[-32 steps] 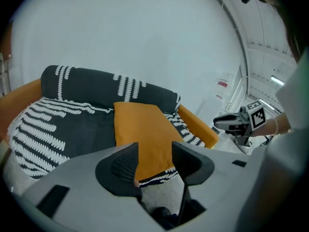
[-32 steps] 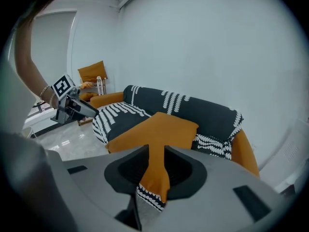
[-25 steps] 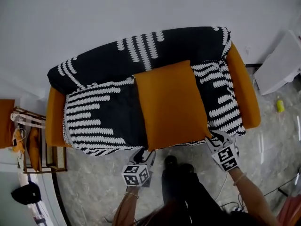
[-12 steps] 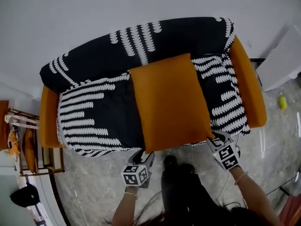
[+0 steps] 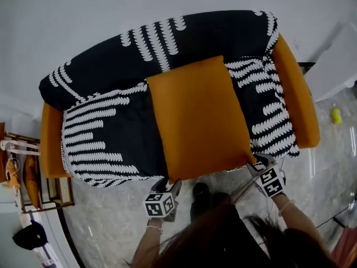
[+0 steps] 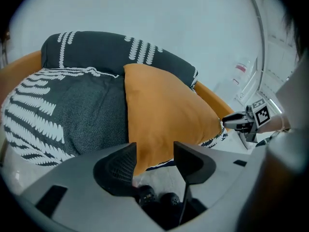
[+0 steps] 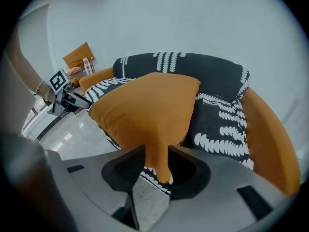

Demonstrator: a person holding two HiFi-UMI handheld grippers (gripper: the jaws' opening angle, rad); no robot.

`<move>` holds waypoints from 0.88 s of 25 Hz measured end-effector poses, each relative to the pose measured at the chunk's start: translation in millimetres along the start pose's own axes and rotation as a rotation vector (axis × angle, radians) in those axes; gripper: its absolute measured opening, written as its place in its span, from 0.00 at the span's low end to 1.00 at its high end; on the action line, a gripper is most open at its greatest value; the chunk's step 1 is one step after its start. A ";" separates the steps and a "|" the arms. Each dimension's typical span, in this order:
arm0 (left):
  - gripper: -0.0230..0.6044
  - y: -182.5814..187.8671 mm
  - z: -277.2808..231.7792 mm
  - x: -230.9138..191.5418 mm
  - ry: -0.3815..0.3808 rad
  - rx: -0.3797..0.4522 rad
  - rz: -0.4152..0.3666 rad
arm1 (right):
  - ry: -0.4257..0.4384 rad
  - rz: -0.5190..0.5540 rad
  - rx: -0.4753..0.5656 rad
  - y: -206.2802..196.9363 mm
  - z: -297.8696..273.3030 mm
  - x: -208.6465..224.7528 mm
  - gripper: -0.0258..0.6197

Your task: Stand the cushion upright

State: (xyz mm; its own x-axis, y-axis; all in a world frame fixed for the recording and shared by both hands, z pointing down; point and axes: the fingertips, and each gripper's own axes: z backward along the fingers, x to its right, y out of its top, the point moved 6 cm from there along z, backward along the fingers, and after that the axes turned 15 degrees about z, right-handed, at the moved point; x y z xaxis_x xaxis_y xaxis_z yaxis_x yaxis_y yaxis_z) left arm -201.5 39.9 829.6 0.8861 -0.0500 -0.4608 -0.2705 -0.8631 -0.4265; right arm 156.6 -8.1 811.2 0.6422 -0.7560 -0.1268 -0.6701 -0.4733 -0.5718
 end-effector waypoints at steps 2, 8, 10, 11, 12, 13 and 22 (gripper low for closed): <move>0.44 -1.5 -6.4 -1.4 0.007 -0.012 -0.005 | 0.009 -0.013 -0.016 -6.4 -7.4 1.6 0.29; 0.43 -6.9 -25.6 -6.6 0.026 -0.030 0.033 | 0.027 -0.056 -0.031 -25.9 -29.6 7.5 0.30; 0.40 -1.9 -34.1 -10.8 0.033 -0.036 0.039 | 0.044 -0.062 -0.024 -23.3 -42.9 9.6 0.28; 0.39 1.5 -37.4 -12.2 0.036 -0.038 0.042 | 0.051 -0.066 -0.021 -20.2 -47.6 10.6 0.26; 0.37 4.1 -39.0 -12.3 0.037 -0.040 0.044 | 0.057 -0.073 -0.017 -17.5 -49.8 11.0 0.24; 0.35 5.5 -38.7 -10.9 0.037 -0.043 0.045 | 0.061 -0.082 -0.013 -15.7 -49.4 10.6 0.22; 0.22 -0.3 -23.7 1.0 0.054 -0.031 0.030 | 0.081 -0.085 -0.010 -16.9 -32.6 3.7 0.10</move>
State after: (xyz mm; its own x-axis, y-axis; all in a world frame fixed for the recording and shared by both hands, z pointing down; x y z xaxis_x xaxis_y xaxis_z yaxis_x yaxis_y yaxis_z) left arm -191.7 28.2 847.8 0.8970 -0.1029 -0.4300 -0.2867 -0.8757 -0.3885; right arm 158.2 -17.7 846.9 0.6650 -0.7467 -0.0114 -0.6180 -0.5416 -0.5699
